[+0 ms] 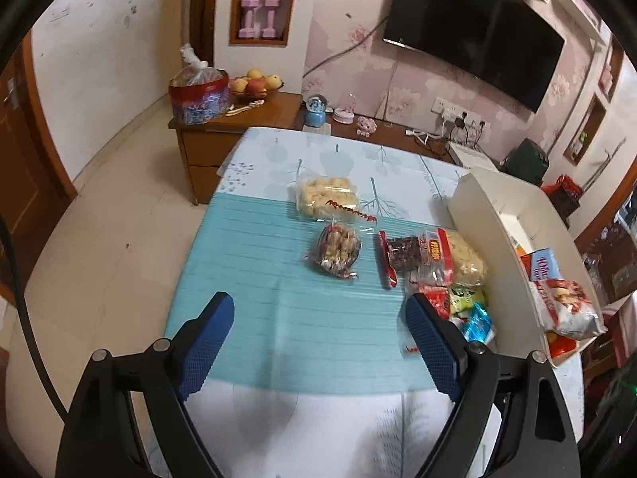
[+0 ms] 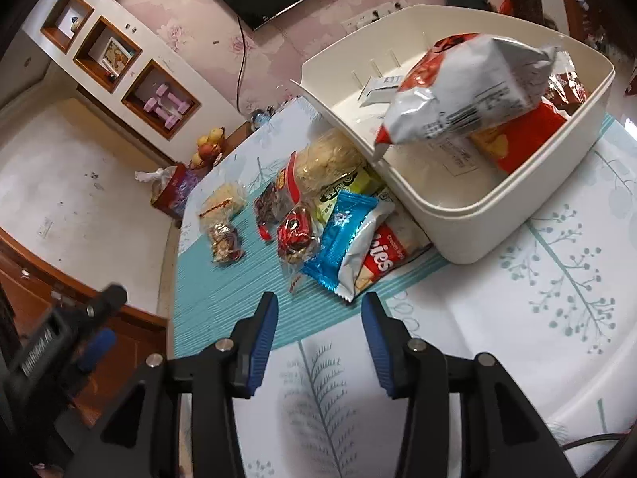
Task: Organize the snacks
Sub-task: 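Release both snacks in the bin and withdraw both grippers, then move the left gripper toward the clear nut bag while the right approaches the blue wafer bar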
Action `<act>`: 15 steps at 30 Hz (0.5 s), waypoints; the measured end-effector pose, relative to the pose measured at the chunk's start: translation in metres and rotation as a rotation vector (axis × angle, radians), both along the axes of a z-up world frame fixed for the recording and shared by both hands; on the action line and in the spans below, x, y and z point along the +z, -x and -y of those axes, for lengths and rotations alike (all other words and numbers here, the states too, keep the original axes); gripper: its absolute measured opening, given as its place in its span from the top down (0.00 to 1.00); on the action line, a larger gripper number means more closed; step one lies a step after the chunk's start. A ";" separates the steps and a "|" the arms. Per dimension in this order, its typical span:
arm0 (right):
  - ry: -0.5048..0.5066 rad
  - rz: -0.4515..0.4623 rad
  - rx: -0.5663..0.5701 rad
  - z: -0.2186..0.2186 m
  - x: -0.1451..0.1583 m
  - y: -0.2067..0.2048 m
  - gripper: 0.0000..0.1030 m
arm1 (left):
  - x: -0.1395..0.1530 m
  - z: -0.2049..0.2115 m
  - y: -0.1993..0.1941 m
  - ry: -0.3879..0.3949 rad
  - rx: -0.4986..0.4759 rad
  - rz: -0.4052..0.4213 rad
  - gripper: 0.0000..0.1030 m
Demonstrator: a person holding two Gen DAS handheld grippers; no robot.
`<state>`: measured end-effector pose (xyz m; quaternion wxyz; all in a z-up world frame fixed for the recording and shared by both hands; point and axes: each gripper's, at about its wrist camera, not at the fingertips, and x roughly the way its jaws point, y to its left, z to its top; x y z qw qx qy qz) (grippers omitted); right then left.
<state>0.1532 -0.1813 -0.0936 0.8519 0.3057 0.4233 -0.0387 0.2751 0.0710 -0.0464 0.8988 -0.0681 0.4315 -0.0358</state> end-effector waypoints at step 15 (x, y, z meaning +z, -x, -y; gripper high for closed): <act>0.196 0.022 -0.104 -0.022 -0.018 -0.030 0.56 | -0.075 0.028 -0.077 0.004 -0.005 -0.066 0.15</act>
